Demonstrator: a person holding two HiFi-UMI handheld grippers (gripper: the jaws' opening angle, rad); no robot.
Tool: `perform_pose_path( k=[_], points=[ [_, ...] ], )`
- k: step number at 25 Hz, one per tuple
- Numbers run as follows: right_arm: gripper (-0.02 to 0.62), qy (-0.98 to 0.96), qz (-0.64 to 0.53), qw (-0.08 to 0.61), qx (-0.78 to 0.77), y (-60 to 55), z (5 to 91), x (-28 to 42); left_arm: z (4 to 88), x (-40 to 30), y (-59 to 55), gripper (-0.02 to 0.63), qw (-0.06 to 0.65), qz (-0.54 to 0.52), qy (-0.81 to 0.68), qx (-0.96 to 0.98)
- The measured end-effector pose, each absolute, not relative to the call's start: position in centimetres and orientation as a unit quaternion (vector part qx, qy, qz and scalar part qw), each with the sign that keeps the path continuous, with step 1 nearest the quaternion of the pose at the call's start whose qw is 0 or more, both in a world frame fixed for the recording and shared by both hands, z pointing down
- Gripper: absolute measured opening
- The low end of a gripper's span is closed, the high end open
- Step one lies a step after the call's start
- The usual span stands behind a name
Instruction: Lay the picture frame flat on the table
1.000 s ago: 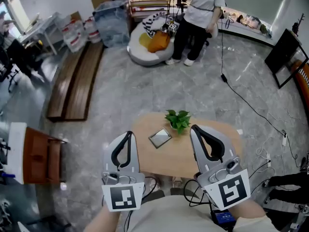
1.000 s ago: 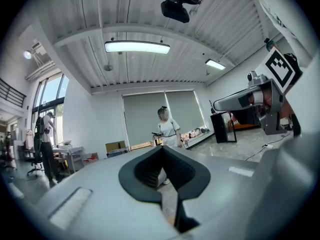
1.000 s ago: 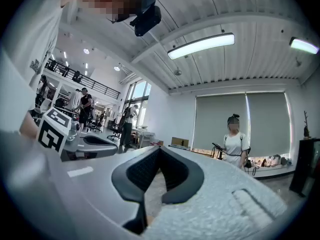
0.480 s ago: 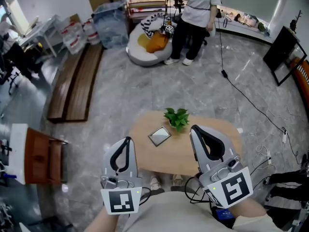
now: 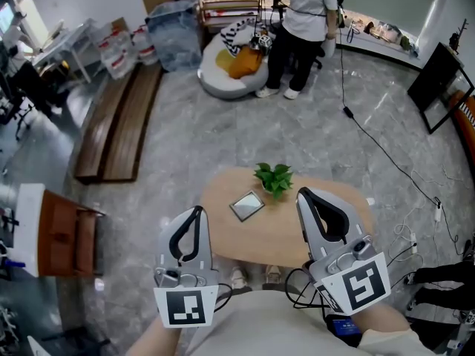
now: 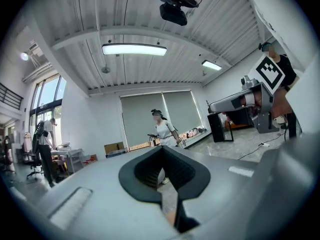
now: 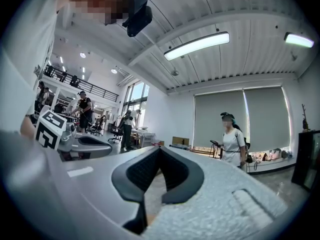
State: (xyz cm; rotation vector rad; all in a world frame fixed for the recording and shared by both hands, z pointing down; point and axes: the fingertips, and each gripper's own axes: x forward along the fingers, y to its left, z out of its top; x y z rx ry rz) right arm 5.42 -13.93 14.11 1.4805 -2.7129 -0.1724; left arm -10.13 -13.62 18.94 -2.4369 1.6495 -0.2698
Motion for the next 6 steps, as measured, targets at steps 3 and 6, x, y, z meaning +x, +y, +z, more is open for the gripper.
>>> perform_pose_path(
  k=[3,6],
  points=[
    [0.002,-0.876,-0.058,0.022,0.478,-13.64,14.12,5.63,18.74,-9.81,-13.26,0.02,0.097,-0.088,0.555,-0.821],
    [0.002,-0.877,-0.06,0.021,0.476,-13.25,14.52,5.74,18.94,-9.46,-12.89,0.02,0.107,-0.092,0.552,-0.822]
  ],
)
